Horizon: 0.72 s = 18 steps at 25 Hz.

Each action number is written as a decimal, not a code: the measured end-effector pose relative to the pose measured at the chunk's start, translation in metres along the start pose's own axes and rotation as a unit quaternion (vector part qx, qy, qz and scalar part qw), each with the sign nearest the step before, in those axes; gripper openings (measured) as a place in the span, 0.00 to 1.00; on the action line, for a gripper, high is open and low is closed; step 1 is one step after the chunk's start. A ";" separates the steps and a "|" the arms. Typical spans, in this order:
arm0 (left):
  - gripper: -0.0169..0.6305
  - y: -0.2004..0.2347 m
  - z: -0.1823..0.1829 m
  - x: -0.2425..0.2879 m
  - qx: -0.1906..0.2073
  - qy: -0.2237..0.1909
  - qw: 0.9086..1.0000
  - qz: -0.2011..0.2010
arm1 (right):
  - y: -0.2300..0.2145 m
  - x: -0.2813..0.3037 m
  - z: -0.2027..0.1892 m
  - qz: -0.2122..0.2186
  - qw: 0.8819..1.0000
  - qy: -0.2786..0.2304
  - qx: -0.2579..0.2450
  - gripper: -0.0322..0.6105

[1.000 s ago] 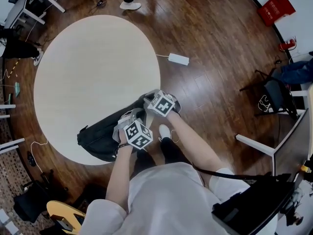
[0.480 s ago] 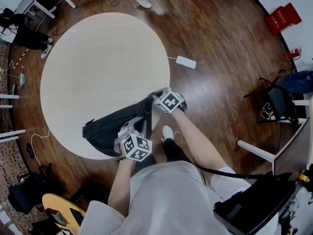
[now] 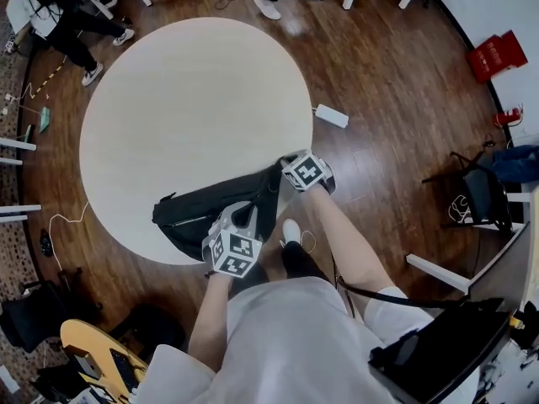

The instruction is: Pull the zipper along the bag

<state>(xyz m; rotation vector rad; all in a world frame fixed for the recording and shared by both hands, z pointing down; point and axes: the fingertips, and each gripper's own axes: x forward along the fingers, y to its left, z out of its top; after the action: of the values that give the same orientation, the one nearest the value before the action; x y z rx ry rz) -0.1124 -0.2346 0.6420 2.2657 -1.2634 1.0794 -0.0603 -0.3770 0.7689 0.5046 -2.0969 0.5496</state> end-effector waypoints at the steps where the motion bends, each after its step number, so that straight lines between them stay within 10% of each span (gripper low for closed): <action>1: 0.07 0.004 -0.001 -0.003 -0.012 -0.005 1.000 -0.001 | -0.001 0.000 0.000 -0.003 1.000 0.001 0.002 0.04; 10: 0.05 0.092 -0.076 -0.070 -0.110 -0.001 0.991 0.075 | -0.031 -0.006 0.001 -0.091 0.994 -0.013 0.055 0.04; 14: 0.05 0.086 -0.043 -0.064 -0.074 -0.046 0.995 0.039 | -0.026 -0.006 0.001 -0.101 0.993 -0.011 0.061 0.04; 18: 0.41 0.038 0.013 -0.011 -0.039 -0.066 0.996 -0.055 | -0.021 0.000 0.003 -0.088 0.994 -0.008 0.061 0.04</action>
<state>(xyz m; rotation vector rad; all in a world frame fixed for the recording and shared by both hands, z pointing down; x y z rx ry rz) -0.1415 -0.2568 0.6220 2.3484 -1.1925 0.8400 -0.0508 -0.3956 0.7713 0.7582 -2.0166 0.5744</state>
